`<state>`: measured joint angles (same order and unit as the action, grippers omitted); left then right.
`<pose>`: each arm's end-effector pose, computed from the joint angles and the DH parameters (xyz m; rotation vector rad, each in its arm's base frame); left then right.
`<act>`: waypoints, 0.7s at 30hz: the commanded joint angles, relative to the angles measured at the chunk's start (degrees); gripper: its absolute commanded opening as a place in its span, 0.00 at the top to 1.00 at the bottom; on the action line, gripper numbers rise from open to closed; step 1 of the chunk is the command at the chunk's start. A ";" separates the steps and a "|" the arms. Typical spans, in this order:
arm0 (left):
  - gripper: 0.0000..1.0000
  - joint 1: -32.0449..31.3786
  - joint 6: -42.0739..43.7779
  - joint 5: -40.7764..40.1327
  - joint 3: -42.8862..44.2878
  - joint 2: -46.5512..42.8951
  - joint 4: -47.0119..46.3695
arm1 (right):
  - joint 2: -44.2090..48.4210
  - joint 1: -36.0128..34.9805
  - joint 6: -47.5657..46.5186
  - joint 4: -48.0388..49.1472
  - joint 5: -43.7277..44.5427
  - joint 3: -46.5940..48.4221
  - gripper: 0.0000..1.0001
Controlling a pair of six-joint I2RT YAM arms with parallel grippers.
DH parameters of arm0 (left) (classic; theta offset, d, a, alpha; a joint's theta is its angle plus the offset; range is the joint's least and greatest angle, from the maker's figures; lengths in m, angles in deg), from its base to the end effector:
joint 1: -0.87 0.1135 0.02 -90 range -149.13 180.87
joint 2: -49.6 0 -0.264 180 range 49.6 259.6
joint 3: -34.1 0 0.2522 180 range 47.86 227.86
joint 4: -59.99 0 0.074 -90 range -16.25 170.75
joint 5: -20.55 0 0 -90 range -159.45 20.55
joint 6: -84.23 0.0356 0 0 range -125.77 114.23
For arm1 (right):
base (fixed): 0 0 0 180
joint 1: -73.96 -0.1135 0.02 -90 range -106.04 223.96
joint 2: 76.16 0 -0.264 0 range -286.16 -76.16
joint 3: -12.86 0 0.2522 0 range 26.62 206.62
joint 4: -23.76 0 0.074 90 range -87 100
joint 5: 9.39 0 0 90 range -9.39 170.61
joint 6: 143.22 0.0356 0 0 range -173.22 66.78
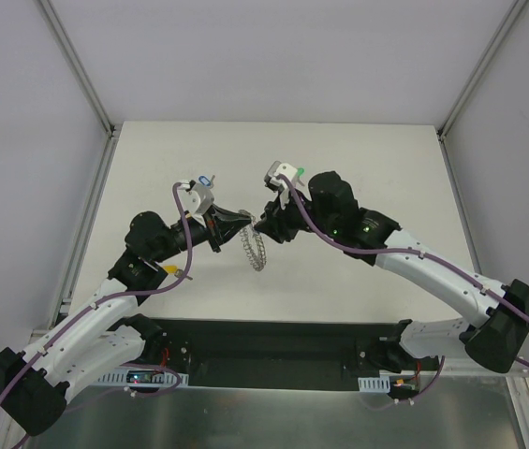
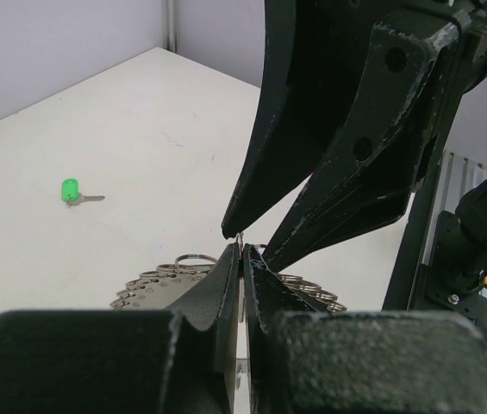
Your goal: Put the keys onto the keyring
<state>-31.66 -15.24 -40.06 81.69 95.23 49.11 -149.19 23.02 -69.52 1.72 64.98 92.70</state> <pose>0.1507 -0.1168 0.3342 0.7155 1.2530 -0.9514 0.1802 0.2373 0.3675 -1.1984 1.4483 0.6703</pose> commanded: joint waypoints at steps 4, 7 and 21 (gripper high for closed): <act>1.00 0.28 -1.51 0.06 1.60 -0.45 -7.70 | -0.27 -0.48 0.30 3.09 -0.53 -0.08 0.67; 1.00 0.28 -2.21 -0.12 0.81 -0.45 -9.54 | -0.18 -0.57 -0.14 3.26 -0.97 0.01 0.81; 0.80 0.28 0.94 -1.61 1.24 -1.59 -3.24 | 0.88 -1.44 -9.62 -5.59 2.19 3.60 0.99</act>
<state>-31.66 -16.62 -40.22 80.73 95.67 44.12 -149.52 22.04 -73.43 1.11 65.06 92.55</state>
